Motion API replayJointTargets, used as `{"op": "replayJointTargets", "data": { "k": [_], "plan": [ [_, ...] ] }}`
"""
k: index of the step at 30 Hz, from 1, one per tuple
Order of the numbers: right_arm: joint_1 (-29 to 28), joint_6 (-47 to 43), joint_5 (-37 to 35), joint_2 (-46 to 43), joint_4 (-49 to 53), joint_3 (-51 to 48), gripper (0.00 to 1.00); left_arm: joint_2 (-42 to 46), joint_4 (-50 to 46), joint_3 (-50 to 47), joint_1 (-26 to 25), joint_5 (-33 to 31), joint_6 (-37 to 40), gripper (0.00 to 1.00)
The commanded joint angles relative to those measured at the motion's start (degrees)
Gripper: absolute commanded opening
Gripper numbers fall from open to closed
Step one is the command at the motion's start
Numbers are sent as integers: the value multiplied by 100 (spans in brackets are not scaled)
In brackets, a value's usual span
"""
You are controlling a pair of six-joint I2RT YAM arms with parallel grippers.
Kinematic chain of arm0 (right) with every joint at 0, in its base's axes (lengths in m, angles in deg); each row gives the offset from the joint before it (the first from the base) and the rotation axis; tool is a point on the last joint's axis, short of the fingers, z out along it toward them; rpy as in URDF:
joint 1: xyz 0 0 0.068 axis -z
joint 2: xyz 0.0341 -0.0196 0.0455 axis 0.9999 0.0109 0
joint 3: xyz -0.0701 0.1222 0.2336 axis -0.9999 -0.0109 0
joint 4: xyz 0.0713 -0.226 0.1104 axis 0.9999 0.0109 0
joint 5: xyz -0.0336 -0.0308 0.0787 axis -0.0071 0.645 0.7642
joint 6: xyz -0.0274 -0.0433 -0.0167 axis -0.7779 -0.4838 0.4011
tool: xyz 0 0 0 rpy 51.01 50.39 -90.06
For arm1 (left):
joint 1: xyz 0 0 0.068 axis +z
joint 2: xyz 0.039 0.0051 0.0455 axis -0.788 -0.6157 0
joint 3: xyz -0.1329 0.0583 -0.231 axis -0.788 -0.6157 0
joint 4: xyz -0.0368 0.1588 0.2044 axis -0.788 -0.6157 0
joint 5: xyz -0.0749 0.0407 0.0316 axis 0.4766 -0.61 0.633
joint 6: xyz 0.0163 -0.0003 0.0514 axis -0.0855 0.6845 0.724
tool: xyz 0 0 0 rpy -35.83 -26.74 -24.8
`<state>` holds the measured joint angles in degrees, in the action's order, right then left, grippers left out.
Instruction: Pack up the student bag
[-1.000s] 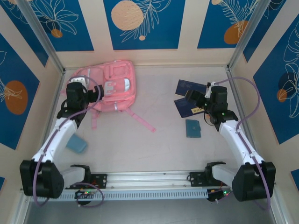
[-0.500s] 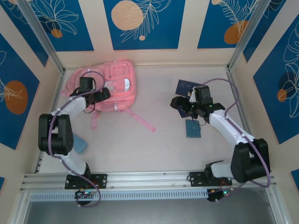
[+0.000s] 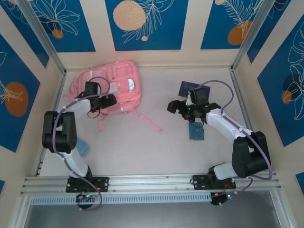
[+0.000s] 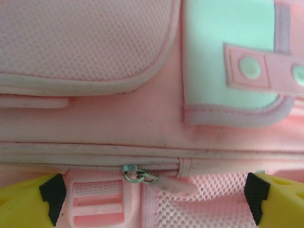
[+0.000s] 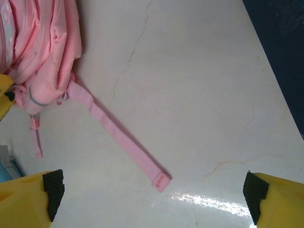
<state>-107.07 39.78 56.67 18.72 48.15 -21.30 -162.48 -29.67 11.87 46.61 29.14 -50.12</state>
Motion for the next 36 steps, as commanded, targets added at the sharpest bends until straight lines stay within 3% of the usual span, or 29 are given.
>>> {"op": "replayJointTargets", "data": {
  "k": [1, 9, 14, 20, 27, 30, 36],
  "plan": [
    [-38, 151, -94, -43, 81, 108, 99, -2, -147, -194, -632, 713, -155, 97],
    [-13, 136, -534, -365, 305, 30, 99, -244, -73, 317, -2231, 724, -346, 97],
    [11, 154, -672, -596, 376, -41, 98, 80, -291, 664, -2432, 548, -405, 98],
    [-108, 227, -313, -462, 165, -20, 98, 726, -1515, 945, -2029, -209, 436, 99],
    [-859, 462, -3, 569, -294, 744, 90, 498, -1871, 744, -531, -478, 693, 77],
    [-1137, 557, 65, 1117, -430, 1233, 86, 157, -1894, 755, -314, -637, 478, 64],
    [-1395, 688, 102, 2092, -533, 2021, 82, -10, -1578, 237, -308, -353, 188, 61]
  ]
}}
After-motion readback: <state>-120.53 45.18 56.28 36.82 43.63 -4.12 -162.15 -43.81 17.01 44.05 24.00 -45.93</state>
